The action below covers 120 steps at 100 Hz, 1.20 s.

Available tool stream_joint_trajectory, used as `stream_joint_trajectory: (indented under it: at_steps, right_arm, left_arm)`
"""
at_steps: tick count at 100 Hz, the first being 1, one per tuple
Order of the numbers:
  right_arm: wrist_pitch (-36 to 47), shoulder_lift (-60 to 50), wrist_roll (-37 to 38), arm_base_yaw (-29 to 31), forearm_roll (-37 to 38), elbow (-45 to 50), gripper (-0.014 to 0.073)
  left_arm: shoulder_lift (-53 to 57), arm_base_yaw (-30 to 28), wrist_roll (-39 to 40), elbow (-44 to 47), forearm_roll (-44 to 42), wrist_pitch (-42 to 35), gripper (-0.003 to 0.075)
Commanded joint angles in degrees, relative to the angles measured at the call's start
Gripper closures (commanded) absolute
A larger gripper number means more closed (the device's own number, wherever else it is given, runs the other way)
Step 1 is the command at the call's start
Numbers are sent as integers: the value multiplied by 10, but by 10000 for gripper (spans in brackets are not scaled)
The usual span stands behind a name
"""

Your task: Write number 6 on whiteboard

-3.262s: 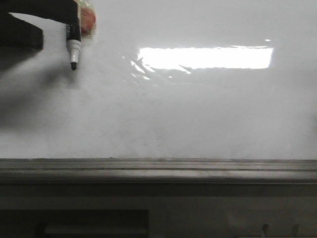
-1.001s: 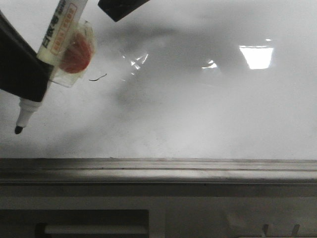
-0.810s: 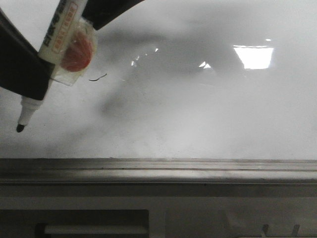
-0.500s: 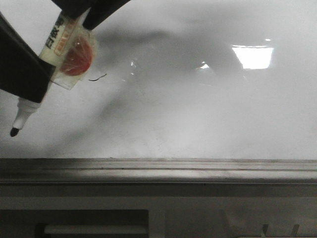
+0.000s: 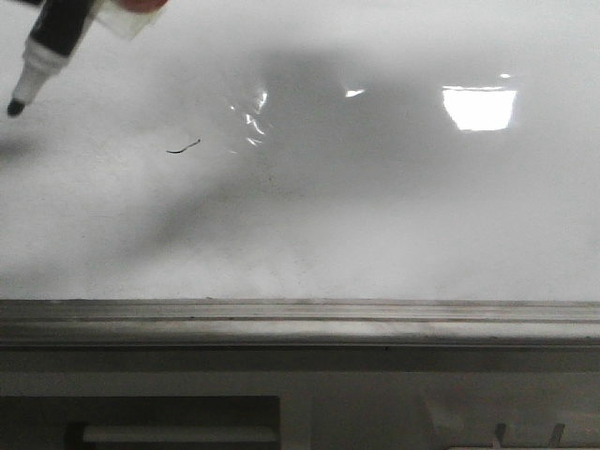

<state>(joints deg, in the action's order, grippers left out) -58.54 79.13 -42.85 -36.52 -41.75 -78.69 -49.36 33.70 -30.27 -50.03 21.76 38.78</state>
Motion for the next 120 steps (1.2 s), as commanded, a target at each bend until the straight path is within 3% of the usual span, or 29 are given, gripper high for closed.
stream_joint_trajectory:
  at_steps: [1,19,29,59,90,120]
  right_arm:
    - [86,-68,-4,0,-13,36,638]
    - [263,-195,-3,0,-13,195,638]
    - [319,-259,-3,0,-29,271,638]
    - [477,-380,28,1,-30,426,638]
    - [615,-361,28,1,-30,454,638]
    - [650,-276,28,2,-33,421,638]
  left_arm:
    - [48,-50,0,-15,49,-59,230]
    - [130,-145,0,31,83,-105,230]
    - [161,-185,0,70,110,-135,230]
    - [177,-216,0,158,189,-208,230]
    - [177,-216,0,163,189,-211,230]
    - [177,-216,0,163,189,-215,230]
